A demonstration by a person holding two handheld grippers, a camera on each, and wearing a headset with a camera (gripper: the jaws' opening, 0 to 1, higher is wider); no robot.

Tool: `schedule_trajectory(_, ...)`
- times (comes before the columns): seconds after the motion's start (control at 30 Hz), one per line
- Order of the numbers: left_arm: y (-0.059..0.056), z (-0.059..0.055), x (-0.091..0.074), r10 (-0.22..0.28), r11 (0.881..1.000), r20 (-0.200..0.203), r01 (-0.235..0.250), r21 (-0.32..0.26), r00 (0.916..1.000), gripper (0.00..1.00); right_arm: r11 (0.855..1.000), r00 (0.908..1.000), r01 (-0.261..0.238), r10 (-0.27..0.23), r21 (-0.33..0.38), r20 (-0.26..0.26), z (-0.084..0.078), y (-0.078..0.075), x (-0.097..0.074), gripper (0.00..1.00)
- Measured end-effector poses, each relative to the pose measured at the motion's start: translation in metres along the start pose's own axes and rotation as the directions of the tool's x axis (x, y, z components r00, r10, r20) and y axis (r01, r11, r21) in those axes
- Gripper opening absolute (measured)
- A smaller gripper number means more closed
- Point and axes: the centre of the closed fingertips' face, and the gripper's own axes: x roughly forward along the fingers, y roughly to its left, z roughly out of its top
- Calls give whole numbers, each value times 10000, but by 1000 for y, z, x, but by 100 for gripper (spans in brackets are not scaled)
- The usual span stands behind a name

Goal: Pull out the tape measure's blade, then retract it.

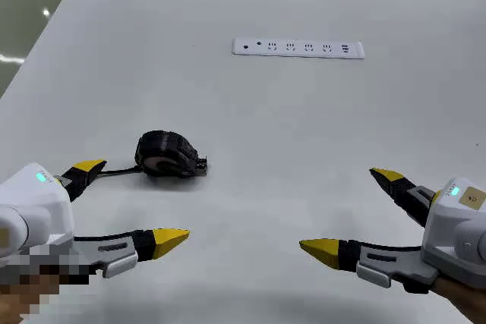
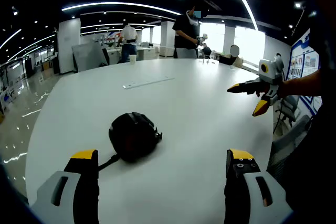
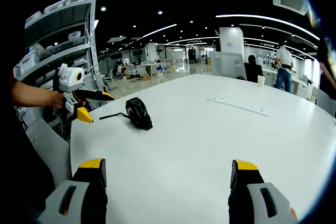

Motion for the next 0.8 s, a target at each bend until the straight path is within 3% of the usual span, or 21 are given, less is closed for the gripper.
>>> schedule_trajectory(0.27,-2,0,1,-44,10000,-30,44,0,10000,99,9998,9997,-142,144,135,-176,-4,2,-1,97)
schedule_trajectory(0.4,-2,-1,2,-44,10000,-61,44,9,10000,99,9998,9999,-106,107,171,-86,-3,1,-2,99)
schedule_trajectory(0.43,-2,-1,2,-41,10000,-71,41,-3,10000,99,10000,9997,21,-19,-88,239,2,-2,-2,99)
schedule_trajectory(0.8,-3,1,2,-44,10000,-39,44,59,10000,99,10000,9999,46,-46,34,103,-1,-4,-4,99)
